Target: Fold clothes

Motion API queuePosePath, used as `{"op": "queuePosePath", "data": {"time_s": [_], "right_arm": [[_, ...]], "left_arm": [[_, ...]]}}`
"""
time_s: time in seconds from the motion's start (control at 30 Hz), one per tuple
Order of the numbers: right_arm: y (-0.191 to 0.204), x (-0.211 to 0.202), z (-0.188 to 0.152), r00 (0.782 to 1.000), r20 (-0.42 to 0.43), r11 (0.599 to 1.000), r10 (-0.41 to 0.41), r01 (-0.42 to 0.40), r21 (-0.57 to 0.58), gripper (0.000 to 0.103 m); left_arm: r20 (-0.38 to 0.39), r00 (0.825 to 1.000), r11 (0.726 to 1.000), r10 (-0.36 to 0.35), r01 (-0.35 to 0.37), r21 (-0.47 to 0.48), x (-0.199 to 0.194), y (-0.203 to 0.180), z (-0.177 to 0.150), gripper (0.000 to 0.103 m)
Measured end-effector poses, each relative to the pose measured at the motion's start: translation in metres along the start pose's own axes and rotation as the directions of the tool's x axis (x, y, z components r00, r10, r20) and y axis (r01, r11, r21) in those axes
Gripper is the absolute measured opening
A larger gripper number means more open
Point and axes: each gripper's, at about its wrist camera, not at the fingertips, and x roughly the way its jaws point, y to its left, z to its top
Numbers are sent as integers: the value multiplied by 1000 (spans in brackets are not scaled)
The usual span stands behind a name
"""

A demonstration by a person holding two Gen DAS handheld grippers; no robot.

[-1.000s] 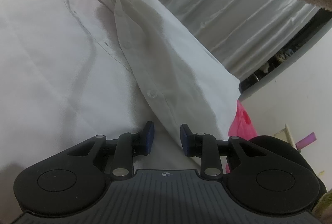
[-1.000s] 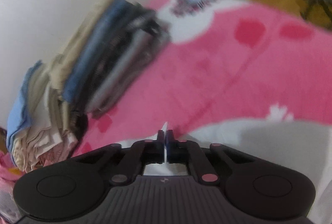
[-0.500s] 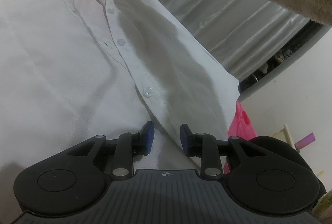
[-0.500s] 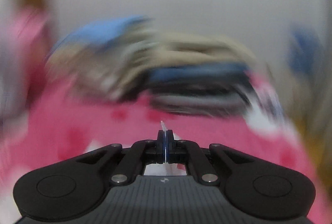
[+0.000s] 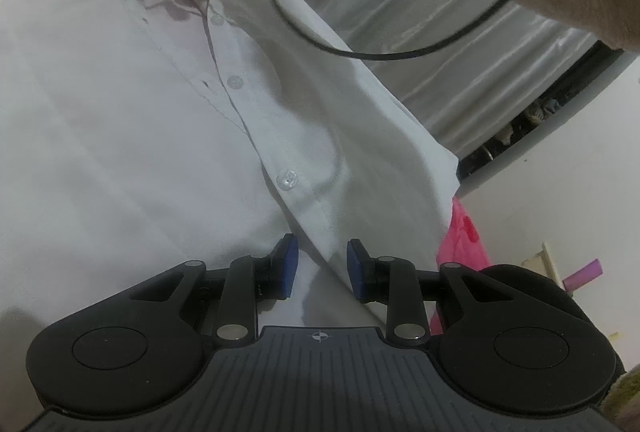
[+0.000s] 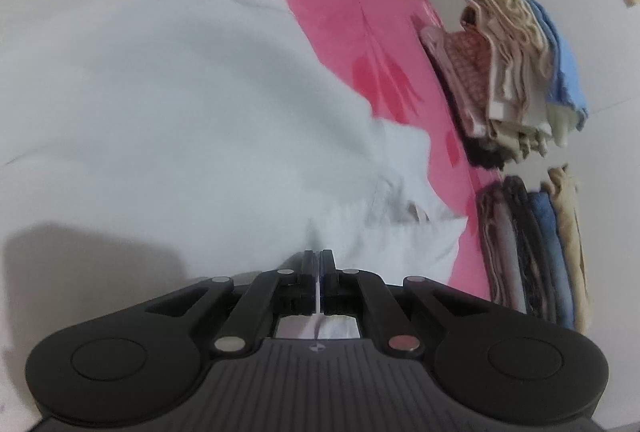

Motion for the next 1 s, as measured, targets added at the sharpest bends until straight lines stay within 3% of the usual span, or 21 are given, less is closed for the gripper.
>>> {"op": "queuePosePath", "data": {"time_s": [0.07, 0.13, 0.2, 0.3, 0.37, 0.47, 0.5, 0.6, 0.63, 0.7, 0.77, 0.83, 0.9, 1.0], "right_arm": [[-19, -12, -4, 999, 23, 990, 29, -32, 136, 3], [-45, -25, -7, 996, 70, 945, 54, -74, 319, 5], [-80, -30, -13, 990, 130, 838, 47, -110, 535, 15], [-135, -15, -20, 993, 115, 611, -27, -74, 788, 37], [-165, 6, -23, 997, 77, 474, -30, -53, 879, 38], [-187, 43, -10, 1000, 9, 374, 12, -13, 927, 38], [-193, 55, -5, 999, -18, 346, 28, 7, 938, 38], [-191, 83, 7, 988, -137, 347, 72, 104, 932, 35], [-190, 89, 7, 985, -154, 355, 83, 115, 928, 31], [-188, 99, 8, 977, -183, 370, 105, 133, 919, 10], [-186, 103, 9, 978, -179, 379, 110, 125, 917, 3], [-188, 98, 8, 988, -119, 354, 97, 78, 932, 3], [-195, 93, 2, 994, -59, 274, 88, 33, 961, 3], [-208, 93, -21, 997, 31, 59, 70, -35, 998, 3]], "left_arm": [[2, 1000, 1000, -5, 5, -2, -1, 2, 0, 28], [2, 1000, 1000, -9, 9, -5, -1, 3, 0, 28], [3, 1000, 1000, -11, 11, -6, -1, 3, -1, 28], [5, 1000, 1000, -12, 12, -6, 0, 3, -2, 28], [6, 1000, 1000, -12, 12, -6, 0, 2, -2, 28], [7, 1000, 1000, -12, 12, -9, 1, 2, -2, 28], [7, 1000, 1000, -12, 12, -10, 1, 2, -2, 28], [6, 1000, 1000, -16, 16, -14, 0, 2, -2, 28], [6, 1000, 1000, -17, 17, -16, 0, 3, -2, 28], [7, 1000, 1000, -22, 22, -20, -2, 5, -2, 27], [6, 1000, 999, -29, 29, -26, -2, 8, -1, 27], [6, 999, 999, -34, 35, -31, -2, 9, -2, 27], [6, 999, 999, -39, 39, -33, -1, 9, -2, 27], [5, 999, 998, -44, 44, -35, 1, 9, -1, 27]]}}
